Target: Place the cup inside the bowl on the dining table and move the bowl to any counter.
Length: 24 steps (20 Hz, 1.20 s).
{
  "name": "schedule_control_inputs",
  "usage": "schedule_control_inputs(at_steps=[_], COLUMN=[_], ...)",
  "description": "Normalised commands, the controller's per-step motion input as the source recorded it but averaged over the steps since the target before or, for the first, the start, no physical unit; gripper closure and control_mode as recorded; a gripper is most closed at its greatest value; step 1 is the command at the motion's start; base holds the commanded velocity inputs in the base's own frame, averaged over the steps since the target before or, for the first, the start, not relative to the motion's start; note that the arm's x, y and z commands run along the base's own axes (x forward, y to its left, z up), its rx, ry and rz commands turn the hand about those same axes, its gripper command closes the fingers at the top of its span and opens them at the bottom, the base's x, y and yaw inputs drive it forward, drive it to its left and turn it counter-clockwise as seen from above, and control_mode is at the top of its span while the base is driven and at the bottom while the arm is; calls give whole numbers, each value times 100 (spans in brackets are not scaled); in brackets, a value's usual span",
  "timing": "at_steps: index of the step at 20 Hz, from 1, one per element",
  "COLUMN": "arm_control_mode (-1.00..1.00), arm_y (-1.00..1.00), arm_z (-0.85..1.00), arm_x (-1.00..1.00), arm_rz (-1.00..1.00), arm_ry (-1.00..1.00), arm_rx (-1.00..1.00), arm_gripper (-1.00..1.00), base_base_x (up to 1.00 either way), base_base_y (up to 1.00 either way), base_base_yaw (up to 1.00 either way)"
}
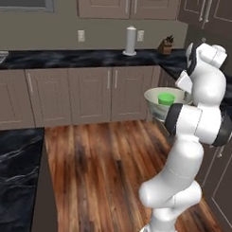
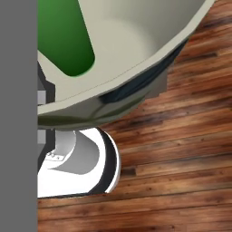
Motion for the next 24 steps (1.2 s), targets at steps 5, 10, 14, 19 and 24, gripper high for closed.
schedule_control_inputs(at_steps=[5,10,14,19,24], arm_control_mode=[100,100,100,100,100], arm_y=[0,0,0,0,0], arm_z=[0,0,0,0,0], arm_x=[0,0,0,0,0], arm_rz=[0,0,0,0,0], arm_ry=[0,0,0,0,0], arm_rx=[0,0,0,0,0], arm_gripper=[100,100,100,100,100], base_base_x=[6,0,0,0,0], base_base_y=[-28,-21,-17,-21,-16], base_base_yaw=[-21,-23,-26,-33,-40])
